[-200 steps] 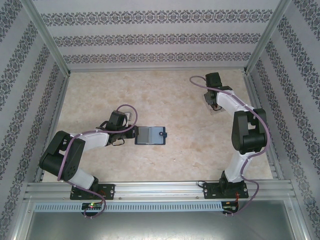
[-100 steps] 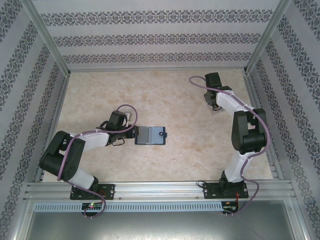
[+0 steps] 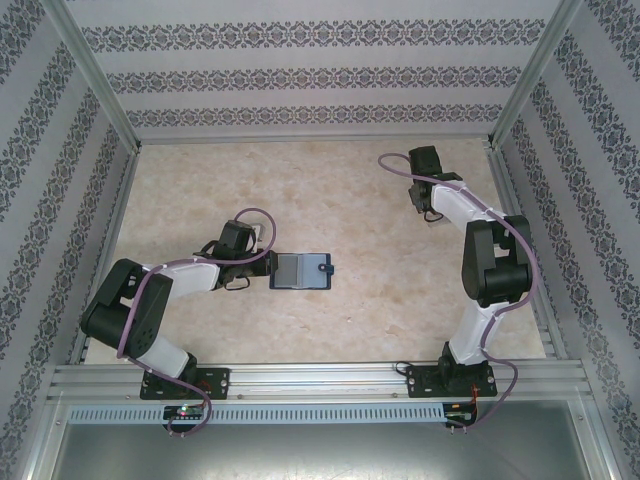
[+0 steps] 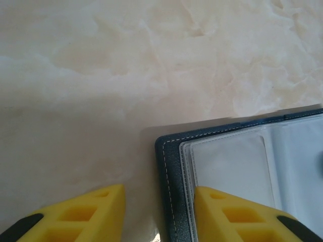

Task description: Put the credit cards into the card holder

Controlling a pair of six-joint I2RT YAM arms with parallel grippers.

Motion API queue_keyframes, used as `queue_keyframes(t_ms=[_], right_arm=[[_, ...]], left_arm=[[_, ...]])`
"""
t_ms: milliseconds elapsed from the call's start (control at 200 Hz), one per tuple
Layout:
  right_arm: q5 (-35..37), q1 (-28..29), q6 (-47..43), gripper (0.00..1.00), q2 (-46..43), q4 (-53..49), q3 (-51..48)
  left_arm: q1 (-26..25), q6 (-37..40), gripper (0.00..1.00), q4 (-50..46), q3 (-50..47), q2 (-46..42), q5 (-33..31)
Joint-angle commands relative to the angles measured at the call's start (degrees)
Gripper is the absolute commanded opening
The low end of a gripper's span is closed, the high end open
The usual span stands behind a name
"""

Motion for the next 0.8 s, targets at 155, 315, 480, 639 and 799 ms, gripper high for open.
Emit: queue_keyframes(t_ms=[155,315,480,639,799], right_arm=[[2.9,1.1,0.3,0.11,-1.3,-0.2,0.6],[1.1,1.0,1.3,0.04,-2.0,-0.9,0.7],[-5.7,0.3,5.8,0.01,-4.5,-5.0,1.3],[-8.3,-0.4,8.3,0.00,-7.4,-7.1,0.9],[-12.3,-0.5,13.2,0.00,-10.1,-11.7,2.4]], left_arm=[[-0.6,0.9,0.41,-1.8,1.2,-0.2,-1.0],[-0.6,0.9,0.41,-1.6,1.2,-0.1,-0.3],[-0.6,1.1,0.42,-2.0,1.3,-0.4,-0.5],[-0.7,1.2,0.42,-2.1,1.2,-0.3,-1.2],[-0.6,1.1,0.42,-1.8,1.3,-0.1,-0.4]])
